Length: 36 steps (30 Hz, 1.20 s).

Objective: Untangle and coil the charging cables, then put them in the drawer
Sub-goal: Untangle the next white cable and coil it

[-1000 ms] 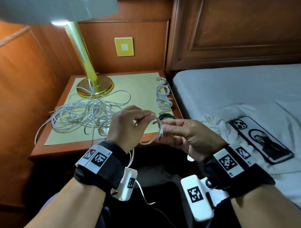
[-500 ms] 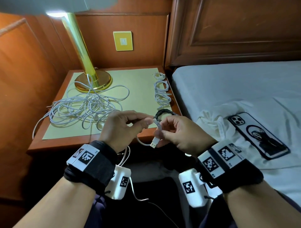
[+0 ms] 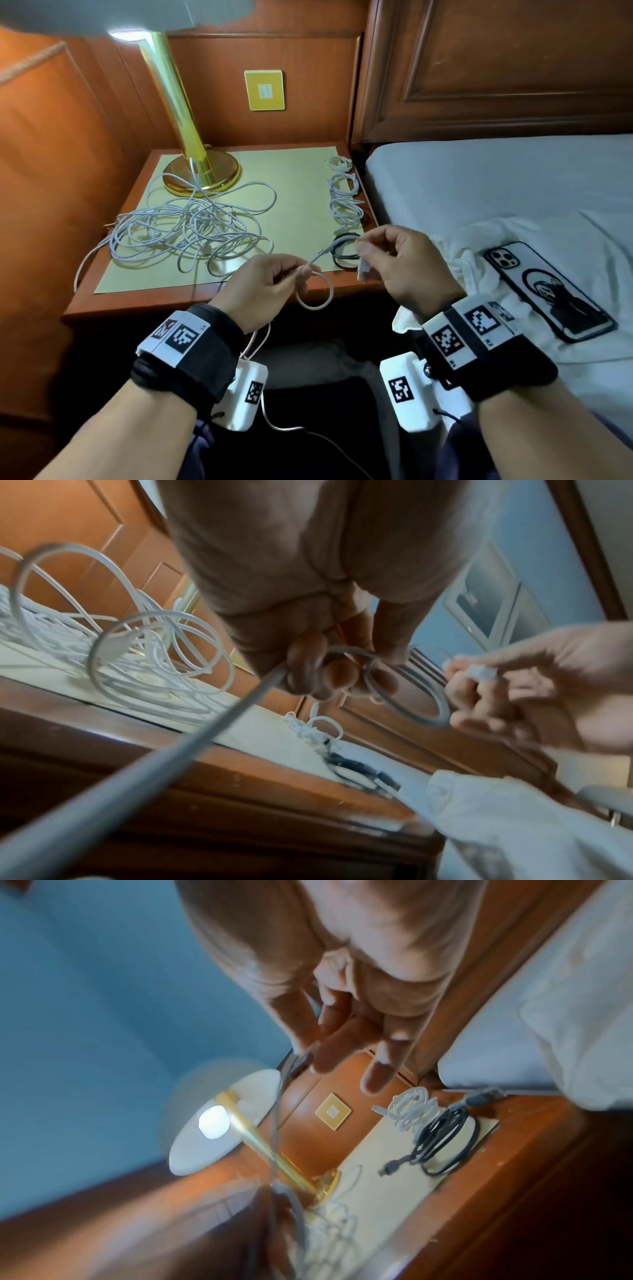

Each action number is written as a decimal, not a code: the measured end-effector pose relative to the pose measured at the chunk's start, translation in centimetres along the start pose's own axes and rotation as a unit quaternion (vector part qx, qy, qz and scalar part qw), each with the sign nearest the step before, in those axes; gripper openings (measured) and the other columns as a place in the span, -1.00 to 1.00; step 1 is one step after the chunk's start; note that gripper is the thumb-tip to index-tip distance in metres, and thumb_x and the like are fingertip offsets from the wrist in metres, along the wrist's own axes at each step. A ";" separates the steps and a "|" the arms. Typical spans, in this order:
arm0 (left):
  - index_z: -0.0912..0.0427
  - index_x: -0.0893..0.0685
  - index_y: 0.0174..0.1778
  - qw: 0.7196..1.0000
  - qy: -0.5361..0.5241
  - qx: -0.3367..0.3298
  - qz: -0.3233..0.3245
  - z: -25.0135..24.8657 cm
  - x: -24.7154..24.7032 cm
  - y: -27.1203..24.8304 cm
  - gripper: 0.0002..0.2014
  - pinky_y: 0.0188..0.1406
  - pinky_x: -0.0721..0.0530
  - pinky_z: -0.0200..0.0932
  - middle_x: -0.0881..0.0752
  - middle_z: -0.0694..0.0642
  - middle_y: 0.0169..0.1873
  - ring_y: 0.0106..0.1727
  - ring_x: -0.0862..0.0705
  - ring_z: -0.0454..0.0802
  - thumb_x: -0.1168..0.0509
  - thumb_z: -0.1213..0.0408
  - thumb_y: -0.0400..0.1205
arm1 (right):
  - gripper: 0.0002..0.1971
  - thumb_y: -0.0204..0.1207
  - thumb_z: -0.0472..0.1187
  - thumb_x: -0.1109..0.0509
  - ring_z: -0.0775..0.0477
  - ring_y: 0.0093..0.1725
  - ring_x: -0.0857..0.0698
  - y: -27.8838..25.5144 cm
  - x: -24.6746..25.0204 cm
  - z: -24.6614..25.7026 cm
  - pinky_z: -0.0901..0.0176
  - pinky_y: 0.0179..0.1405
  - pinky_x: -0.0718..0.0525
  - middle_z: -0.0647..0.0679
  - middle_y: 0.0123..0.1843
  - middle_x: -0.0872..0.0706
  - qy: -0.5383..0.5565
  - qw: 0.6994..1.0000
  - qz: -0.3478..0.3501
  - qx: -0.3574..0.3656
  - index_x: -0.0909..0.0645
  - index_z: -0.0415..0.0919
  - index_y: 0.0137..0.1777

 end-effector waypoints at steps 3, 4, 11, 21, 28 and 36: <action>-0.03 -0.79 -0.17 1.000 0.025 0.006 -0.011 0.4 0.3 -0.3 -0.77 -0.35 -0.56 -0.17 -0.80 0.04 -0.32 -0.43 -0.58 -0.05 -0.29 0.12 0.75 | -0.90 0.51 -0.17 -0.58 -0.05 -0.31 -0.73 0.3 1.2 -0.5 0.12 -0.31 -0.59 0.00 -0.35 -0.78 0.142 0.985 -0.034 -0.088 -0.77 -0.08 -0.23; 0.00 -0.79 -0.19 0.999 0.011 0.005 -0.032 0.4 0.5 -0.4 -0.78 -0.38 -0.57 -0.25 -0.80 0.03 -0.34 -0.44 -0.62 -0.11 -0.31 0.16 0.75 | -0.92 0.49 -0.21 -0.58 -0.04 -0.37 -0.70 0.0 0.9 -0.4 0.15 -0.37 -0.58 -0.04 -0.36 -0.76 0.200 0.973 -0.013 -0.113 -0.75 -0.12 -0.20; 0.14 -0.80 -0.28 0.972 -0.201 0.039 -0.116 0.1 0.1 0.0 -0.71 -0.58 -0.46 -0.19 -0.79 0.11 -0.42 -0.44 -0.70 0.16 -0.40 0.04 0.67 | -0.68 0.18 -0.06 -0.63 -0.06 -0.22 -0.79 -2.2 -3.2 0.9 0.06 -0.09 -0.81 -0.16 -0.18 -0.78 0.188 0.968 0.142 -0.082 -0.69 -0.20 -0.13; 0.26 -0.67 -0.43 0.982 -0.160 0.019 -0.094 0.0 0.6 -0.1 -0.43 -0.51 -0.30 -0.19 -0.45 0.11 -0.62 -0.58 -0.35 0.02 -0.34 -0.25 0.51 | -0.79 0.44 -0.21 -0.62 -0.30 -0.03 -0.85 -1.2 -3.8 0.3 -0.03 -0.19 -0.74 -0.47 0.05 -0.76 0.136 0.985 0.104 -0.038 -0.61 -0.19 -0.17; 0.11 -0.67 -0.14 0.984 -0.119 -0.029 -0.126 -0.2 0.3 0.1 -0.87 -0.42 -0.46 -0.29 -0.75 -0.03 -0.35 -0.51 -0.56 -0.24 -0.40 0.19 0.69 | -0.76 0.41 -0.20 -0.65 0.18 -0.38 -0.64 -1.1 -4.4 0.3 0.25 -0.25 -0.60 0.06 -0.31 -0.73 -0.089 0.989 0.108 0.047 -0.59 -0.03 -0.21; 0.05 -0.66 0.06 0.980 -0.147 -0.056 -0.124 -0.2 0.5 0.4 -0.94 -0.30 -0.57 -0.09 -0.68 -0.12 -0.35 -0.37 -0.59 -0.13 -0.30 0.20 0.74 | -0.92 0.52 -0.19 -0.58 0.09 -0.11 -0.80 -1.2 -4.5 0.5 0.22 0.04 -0.73 0.07 -0.15 -0.84 -0.089 0.983 0.160 0.028 -0.77 -0.01 -0.06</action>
Point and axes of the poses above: each hand's wrist, its own y-axis towards the middle knuckle, its own x-axis out of the back of the hand, z = x × y, the point moved 6 cm from there along y, towards the middle knuckle
